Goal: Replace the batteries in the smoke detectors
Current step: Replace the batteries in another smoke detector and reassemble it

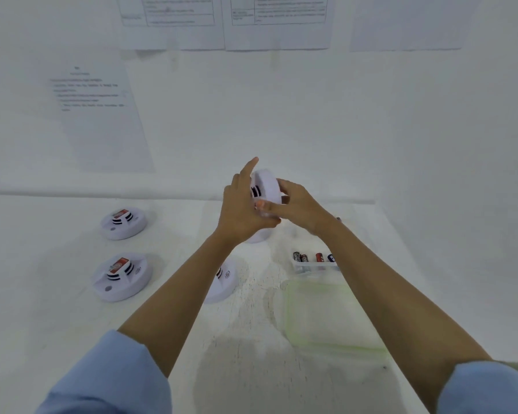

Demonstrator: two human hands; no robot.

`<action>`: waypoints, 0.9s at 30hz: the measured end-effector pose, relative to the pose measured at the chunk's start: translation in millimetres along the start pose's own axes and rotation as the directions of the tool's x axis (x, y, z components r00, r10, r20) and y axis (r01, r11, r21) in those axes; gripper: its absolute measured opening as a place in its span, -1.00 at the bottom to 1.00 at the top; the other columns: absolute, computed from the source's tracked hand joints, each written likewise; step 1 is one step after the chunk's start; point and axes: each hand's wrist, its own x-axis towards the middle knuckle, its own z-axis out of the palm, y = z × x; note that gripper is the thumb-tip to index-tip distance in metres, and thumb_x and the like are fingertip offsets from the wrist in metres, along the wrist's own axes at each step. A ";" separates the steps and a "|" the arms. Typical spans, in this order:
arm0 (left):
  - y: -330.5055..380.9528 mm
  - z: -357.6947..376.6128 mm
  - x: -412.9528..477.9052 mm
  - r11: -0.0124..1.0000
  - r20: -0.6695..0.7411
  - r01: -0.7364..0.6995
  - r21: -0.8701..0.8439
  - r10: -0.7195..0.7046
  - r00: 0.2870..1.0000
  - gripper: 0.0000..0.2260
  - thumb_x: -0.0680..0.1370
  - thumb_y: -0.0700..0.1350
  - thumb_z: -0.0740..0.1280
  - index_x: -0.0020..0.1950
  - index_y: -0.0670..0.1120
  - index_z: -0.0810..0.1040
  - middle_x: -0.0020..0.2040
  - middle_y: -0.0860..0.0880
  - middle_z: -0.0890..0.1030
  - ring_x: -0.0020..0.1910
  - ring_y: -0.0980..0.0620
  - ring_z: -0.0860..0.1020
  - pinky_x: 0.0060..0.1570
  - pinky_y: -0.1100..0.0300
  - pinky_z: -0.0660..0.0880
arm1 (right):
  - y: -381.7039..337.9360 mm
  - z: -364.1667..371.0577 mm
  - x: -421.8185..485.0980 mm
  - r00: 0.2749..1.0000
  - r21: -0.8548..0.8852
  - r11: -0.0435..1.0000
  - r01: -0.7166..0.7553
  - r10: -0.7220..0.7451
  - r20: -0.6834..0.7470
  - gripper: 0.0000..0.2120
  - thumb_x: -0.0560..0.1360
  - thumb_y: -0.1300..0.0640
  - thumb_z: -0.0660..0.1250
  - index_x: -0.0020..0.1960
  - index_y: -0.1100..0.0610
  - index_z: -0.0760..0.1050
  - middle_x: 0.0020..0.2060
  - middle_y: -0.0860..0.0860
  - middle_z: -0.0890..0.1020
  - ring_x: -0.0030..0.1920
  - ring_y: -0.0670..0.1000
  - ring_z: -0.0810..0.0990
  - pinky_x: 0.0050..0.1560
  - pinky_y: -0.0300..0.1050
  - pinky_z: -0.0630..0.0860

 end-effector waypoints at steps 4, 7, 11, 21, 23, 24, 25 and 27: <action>-13.8 -28.7 1.7 0.995 0.085 0.043 -0.093 -0.036 0.996 0.00 0.19 0.03 0.54 0.50 -0.01 0.06 0.20 -0.08 0.43 0.14 0.06 0.46 0.11 0.28 0.49 | 8.7 29.0 13.7 0.991 0.385 0.922 -0.040 0.087 -0.104 -0.64 0.47 0.25 0.35 0.25 0.20 0.43 0.08 0.15 0.61 0.03 0.14 0.63 -0.02 0.07 0.59; -36.8 -59.2 -4.3 0.854 0.194 0.406 -0.326 -0.360 0.912 -0.21 0.43 -0.14 0.46 0.48 0.13 0.04 0.39 -0.08 0.24 0.28 0.01 0.34 0.13 0.28 0.37 | 11.4 51.3 28.4 0.971 0.655 0.751 -0.083 0.208 -0.116 -0.51 0.49 0.31 0.30 0.38 0.11 0.27 0.17 0.15 0.54 -0.01 0.09 0.61 -0.06 0.01 0.59; -69.2 -90.1 -9.9 0.572 0.401 0.641 -0.511 -0.501 0.767 -0.46 0.55 -0.17 0.30 0.43 0.14 0.13 0.26 -0.12 0.45 -0.01 -0.12 0.57 0.04 0.10 0.54 | 16.3 85.2 50.2 0.968 0.789 0.605 -0.106 0.243 -0.056 -0.45 0.52 0.33 0.24 0.41 -0.03 0.17 0.21 0.10 0.49 0.02 0.08 0.58 -0.13 -0.05 0.61; -160.9 -143.0 -1.6 0.643 0.489 0.620 -0.450 -0.403 0.773 -0.42 0.50 -0.31 0.33 0.37 0.15 0.21 0.26 -0.17 0.47 0.10 -0.08 0.55 0.04 0.06 0.53 | 30.9 160.4 93.8 0.933 0.431 0.858 -0.279 0.348 -0.090 -0.36 0.41 0.39 0.36 0.34 0.00 0.20 0.13 0.08 0.49 0.07 0.09 0.51 -0.08 -0.08 0.55; -174.8 -145.3 0.1 0.656 0.485 0.622 -0.427 -0.415 0.770 -0.38 0.47 -0.30 0.36 0.40 0.14 0.21 0.30 -0.18 0.45 0.14 -0.09 0.54 0.02 0.08 0.55 | 35.1 172.5 99.3 0.932 0.381 0.881 -0.280 0.345 -0.113 -0.36 0.39 0.40 0.38 0.31 -0.01 0.20 0.12 0.09 0.47 0.04 0.08 0.50 -0.16 -0.13 0.55; -180.7 -145.3 0.6 0.653 0.485 0.628 -0.423 -0.422 0.766 -0.36 0.47 -0.30 0.38 0.41 0.14 0.22 0.31 -0.18 0.44 0.17 -0.10 0.52 0.01 0.09 0.56 | 39.0 177.0 102.3 0.930 0.354 0.893 -0.278 0.342 -0.133 -0.35 0.38 0.41 0.39 0.31 0.00 0.20 0.12 0.09 0.46 0.02 0.05 0.50 -0.17 -0.13 0.55; -186.0 -144.7 1.5 0.651 0.485 0.631 -0.422 -0.425 0.764 -0.36 0.46 -0.30 0.39 0.41 0.14 0.23 0.31 -0.19 0.43 0.19 -0.11 0.51 0.00 0.10 0.57 | 40.2 180.5 104.3 0.930 0.327 0.905 -0.273 0.336 -0.152 -0.33 0.37 0.42 0.39 0.33 0.03 0.20 0.12 0.08 0.45 -0.01 0.01 0.50 -0.17 -0.12 0.55; -193.5 -142.7 2.2 0.643 0.484 0.636 -0.427 -0.432 0.761 -0.36 0.46 -0.32 0.38 0.42 0.12 0.23 0.30 -0.20 0.43 0.16 -0.10 0.51 -0.08 0.16 0.59 | 42.0 184.2 108.4 0.933 0.231 0.936 -0.265 0.309 -0.185 -0.37 0.37 0.44 0.39 0.33 0.13 0.22 0.06 0.09 0.45 -0.08 -0.10 0.48 -0.19 -0.20 0.55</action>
